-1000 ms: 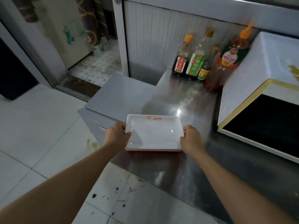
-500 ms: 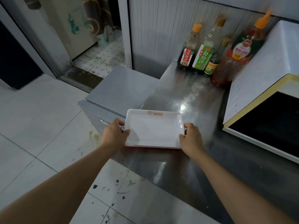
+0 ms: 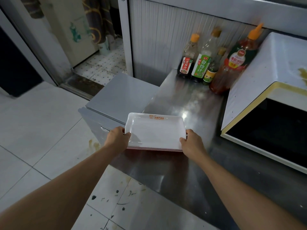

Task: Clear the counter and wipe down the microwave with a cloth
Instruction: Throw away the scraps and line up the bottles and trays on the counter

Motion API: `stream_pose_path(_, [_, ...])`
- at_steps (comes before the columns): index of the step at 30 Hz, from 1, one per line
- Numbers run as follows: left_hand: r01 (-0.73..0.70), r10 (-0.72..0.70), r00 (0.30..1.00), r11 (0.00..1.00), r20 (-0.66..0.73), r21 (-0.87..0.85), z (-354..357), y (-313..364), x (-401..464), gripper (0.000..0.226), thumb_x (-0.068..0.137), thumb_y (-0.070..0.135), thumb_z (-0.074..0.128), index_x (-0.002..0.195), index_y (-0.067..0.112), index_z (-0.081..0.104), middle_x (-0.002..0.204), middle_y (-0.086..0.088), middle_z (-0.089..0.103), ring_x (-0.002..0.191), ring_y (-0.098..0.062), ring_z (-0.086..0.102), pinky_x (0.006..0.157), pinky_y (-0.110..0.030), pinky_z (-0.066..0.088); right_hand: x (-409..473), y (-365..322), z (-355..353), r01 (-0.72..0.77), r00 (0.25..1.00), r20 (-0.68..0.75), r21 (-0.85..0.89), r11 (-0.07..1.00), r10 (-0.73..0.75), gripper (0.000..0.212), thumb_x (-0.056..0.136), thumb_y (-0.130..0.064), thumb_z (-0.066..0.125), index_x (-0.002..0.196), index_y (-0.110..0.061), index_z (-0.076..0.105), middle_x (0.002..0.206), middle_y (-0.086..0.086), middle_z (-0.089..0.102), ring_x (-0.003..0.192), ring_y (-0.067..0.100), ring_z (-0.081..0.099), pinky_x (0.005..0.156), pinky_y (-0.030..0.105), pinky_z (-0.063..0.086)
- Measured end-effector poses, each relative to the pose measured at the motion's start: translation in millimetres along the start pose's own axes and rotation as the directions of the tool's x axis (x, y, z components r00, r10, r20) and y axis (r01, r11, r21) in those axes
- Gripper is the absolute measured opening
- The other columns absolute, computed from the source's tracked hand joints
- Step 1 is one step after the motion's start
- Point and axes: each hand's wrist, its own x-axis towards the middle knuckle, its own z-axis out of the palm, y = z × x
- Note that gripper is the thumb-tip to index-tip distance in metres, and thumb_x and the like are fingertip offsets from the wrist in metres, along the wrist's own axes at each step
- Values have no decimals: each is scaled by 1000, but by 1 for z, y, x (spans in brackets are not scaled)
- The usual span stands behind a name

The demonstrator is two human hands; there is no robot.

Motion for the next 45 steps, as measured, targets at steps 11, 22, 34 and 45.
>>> stream_pose_path(11, [-112, 110, 992, 993, -54, -30, -37, 58, -11, 25, 93, 23, 53, 105, 3, 62, 104, -15, 63, 88, -28, 53, 76, -31, 41, 1, -17, -64, 14, 998, -69, 36, 999, -11, 27, 90, -13, 48, 113, 0, 51, 115, 18, 58, 104, 33, 54, 75, 31, 38])
stream_pose_path(22, [-236, 236, 972, 971, -21, -24, -50, 105, 53, 24, 90, 26, 54, 90, 4, 63, 82, -10, 59, 79, -26, 55, 77, -36, 50, 30, -41, -99, -52, 983, -168, 94, 994, 67, 25, 91, -12, 48, 112, -1, 55, 112, 16, 62, 99, 31, 58, 78, 33, 46])
stream_pose_path(34, [-451, 432, 881, 890, 192, 65, -54, 150, 177, 20, 89, 23, 52, 94, 11, 68, 87, -7, 65, 82, -25, 57, 70, -27, 40, 94, -74, -79, -276, 913, -251, 198, 941, 320, 20, 92, -9, 47, 106, 1, 56, 112, 18, 63, 92, 27, 56, 71, 25, 37])
stream_pose_path(45, [-456, 431, 856, 890, 286, 25, -14, 180, 250, 26, 91, 26, 56, 106, 6, 62, 92, -7, 61, 80, -21, 54, 69, -30, 39, 169, -61, -73, -365, 869, -275, 203, 909, 411, 28, 91, -10, 47, 115, 1, 55, 118, 19, 61, 109, 34, 56, 83, 30, 42])
